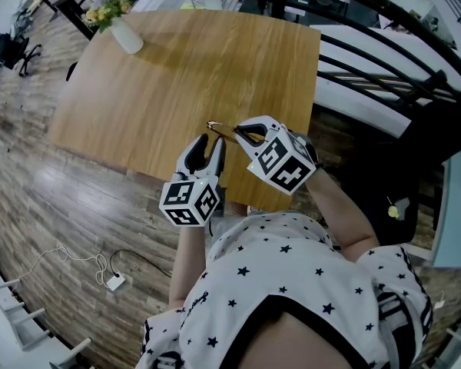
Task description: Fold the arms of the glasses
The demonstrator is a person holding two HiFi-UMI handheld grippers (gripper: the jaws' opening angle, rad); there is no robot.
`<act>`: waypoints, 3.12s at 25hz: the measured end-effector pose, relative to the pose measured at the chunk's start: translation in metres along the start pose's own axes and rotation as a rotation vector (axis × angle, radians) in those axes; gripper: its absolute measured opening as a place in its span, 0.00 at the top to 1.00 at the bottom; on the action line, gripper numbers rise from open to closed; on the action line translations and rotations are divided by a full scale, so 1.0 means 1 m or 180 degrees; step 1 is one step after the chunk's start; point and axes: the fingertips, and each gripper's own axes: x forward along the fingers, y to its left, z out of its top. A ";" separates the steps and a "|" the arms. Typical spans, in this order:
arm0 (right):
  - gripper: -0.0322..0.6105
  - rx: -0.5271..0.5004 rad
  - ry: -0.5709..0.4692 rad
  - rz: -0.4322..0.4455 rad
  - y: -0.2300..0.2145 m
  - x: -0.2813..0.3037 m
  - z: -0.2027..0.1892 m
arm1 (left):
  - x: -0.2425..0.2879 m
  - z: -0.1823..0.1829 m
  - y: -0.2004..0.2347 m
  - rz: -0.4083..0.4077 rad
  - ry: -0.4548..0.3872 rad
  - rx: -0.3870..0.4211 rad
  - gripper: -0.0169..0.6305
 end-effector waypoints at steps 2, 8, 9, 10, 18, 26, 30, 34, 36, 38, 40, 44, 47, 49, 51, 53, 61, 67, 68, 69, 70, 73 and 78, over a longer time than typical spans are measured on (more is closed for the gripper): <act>0.91 0.0015 0.0007 -0.0009 0.000 0.002 -0.001 | 0.000 -0.001 0.001 -0.0002 0.0012 0.0000 0.74; 0.91 0.0041 0.0114 -0.0073 -0.001 0.009 -0.014 | -0.003 -0.008 0.005 0.0016 0.0067 -0.0032 0.74; 0.91 0.0038 0.0145 -0.0082 -0.002 0.011 -0.018 | -0.003 -0.009 0.006 0.0023 0.0074 -0.0045 0.74; 0.91 0.0032 0.0179 -0.0090 -0.002 0.013 -0.022 | -0.004 -0.010 0.007 0.0029 0.0080 -0.0058 0.74; 0.91 -0.0062 0.0505 -0.0132 -0.002 0.033 -0.063 | -0.009 -0.020 0.013 0.0124 0.0134 -0.0133 0.79; 0.91 -0.0162 0.0871 -0.0180 -0.003 0.059 -0.110 | -0.014 -0.028 0.018 0.0239 0.0158 -0.0193 0.93; 0.91 -0.0178 0.0997 -0.0216 -0.007 0.070 -0.127 | -0.016 -0.032 0.021 0.0267 0.0177 -0.0234 0.96; 0.91 -0.0287 0.1126 -0.0264 -0.010 0.080 -0.141 | -0.016 -0.037 0.022 0.0248 0.0235 -0.0260 0.96; 0.91 -0.0284 0.1160 -0.0252 -0.009 0.084 -0.146 | -0.016 -0.040 0.022 0.0238 0.0259 -0.0269 0.96; 0.91 -0.0291 0.1188 -0.0251 -0.008 0.088 -0.150 | -0.016 -0.042 0.023 0.0232 0.0278 -0.0273 0.96; 0.91 -0.0330 0.1225 -0.0264 -0.007 0.091 -0.154 | -0.016 -0.043 0.024 0.0230 0.0284 -0.0276 0.96; 0.91 -0.0359 0.1257 -0.0287 -0.006 0.094 -0.157 | -0.016 -0.042 0.023 0.0214 0.0281 -0.0276 0.96; 0.91 -0.0366 0.1258 -0.0294 -0.006 0.095 -0.158 | -0.017 -0.043 0.023 0.0221 0.0287 -0.0268 0.96; 0.91 -0.0374 0.1265 -0.0294 -0.005 0.094 -0.159 | -0.018 -0.043 0.022 0.0220 0.0284 -0.0267 0.96; 0.91 -0.0374 0.1278 -0.0273 -0.002 0.093 -0.159 | -0.019 -0.043 0.021 0.0215 0.0287 -0.0271 0.96; 0.91 -0.0380 0.1298 -0.0241 0.002 0.094 -0.160 | -0.020 -0.044 0.021 0.0223 0.0300 -0.0272 0.96; 0.87 -0.0359 0.1367 -0.0142 0.015 0.099 -0.168 | -0.022 -0.047 0.024 0.0255 0.0284 -0.0315 0.96; 0.87 -0.0367 0.1391 -0.0158 0.014 0.101 -0.169 | -0.024 -0.048 0.026 0.0278 0.0252 -0.0337 0.96; 0.87 -0.0359 0.1389 -0.0156 0.014 0.102 -0.168 | -0.025 -0.048 0.026 0.0276 0.0246 -0.0341 0.96; 0.87 -0.0347 0.1380 -0.0161 0.014 0.102 -0.168 | -0.025 -0.047 0.026 0.0274 0.0242 -0.0342 0.96; 0.87 -0.0330 0.1364 -0.0173 0.013 0.102 -0.167 | -0.026 -0.047 0.026 0.0272 0.0240 -0.0337 0.96; 0.87 -0.0245 0.1290 -0.0253 0.012 0.099 -0.164 | -0.028 -0.046 0.025 0.0259 0.0239 -0.0316 0.96; 0.87 -0.0132 0.1159 -0.0407 0.016 0.087 -0.150 | -0.039 -0.045 0.022 0.0189 0.0241 -0.0292 0.96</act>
